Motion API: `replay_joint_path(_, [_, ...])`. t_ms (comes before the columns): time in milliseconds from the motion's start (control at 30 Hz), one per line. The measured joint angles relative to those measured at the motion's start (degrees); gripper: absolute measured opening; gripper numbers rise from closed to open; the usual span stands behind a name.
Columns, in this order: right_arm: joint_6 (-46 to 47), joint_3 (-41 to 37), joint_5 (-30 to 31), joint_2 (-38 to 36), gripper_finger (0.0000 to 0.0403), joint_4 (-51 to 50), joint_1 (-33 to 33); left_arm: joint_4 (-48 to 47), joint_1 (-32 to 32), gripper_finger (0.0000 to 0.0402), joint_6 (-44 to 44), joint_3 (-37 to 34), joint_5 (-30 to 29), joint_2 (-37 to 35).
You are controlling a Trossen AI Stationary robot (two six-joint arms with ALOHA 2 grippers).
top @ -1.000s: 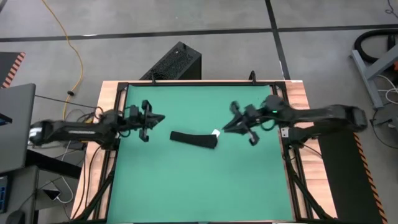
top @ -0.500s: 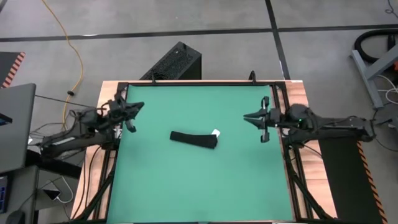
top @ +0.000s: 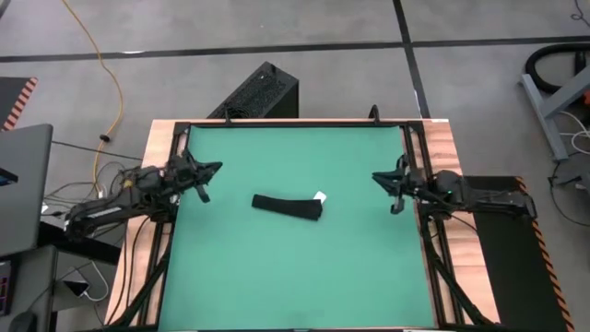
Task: Roll towel
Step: Return to Home Position
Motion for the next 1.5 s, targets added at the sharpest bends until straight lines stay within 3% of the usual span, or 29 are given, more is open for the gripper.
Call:
replay_joint_path(167, [1.87,-1.75,3.26,1.30,0.0067,0.26,-0.13,4.68,-0.09,0.0000,-2.90,-6.76,0.81,0.40])
replay_joint_path(367, [0.69,-1.77,3.69,1.47,0.0067,-0.14,-0.21,5.82,-0.44,0.0000,-0.44,-6.70,0.79,0.32])
replay_joint_path(567, [2.83,-1.80,7.97,1.45,0.0067,-0.76,-1.30,5.09,-0.42,0.0000,0.46,-6.72,0.84,0.45])
replay_joint_path(833, [2.99,-1.81,8.00,1.45,0.0067,-2.34,-1.62,4.75,-0.44,0.0000,-9.58,-6.74,3.40,0.53])
replay_joint_path(1500, [2.99,-1.86,7.97,1.45,0.0067,-2.67,-1.62,4.77,-0.44,0.0000,-8.91,-6.79,3.41,0.53])
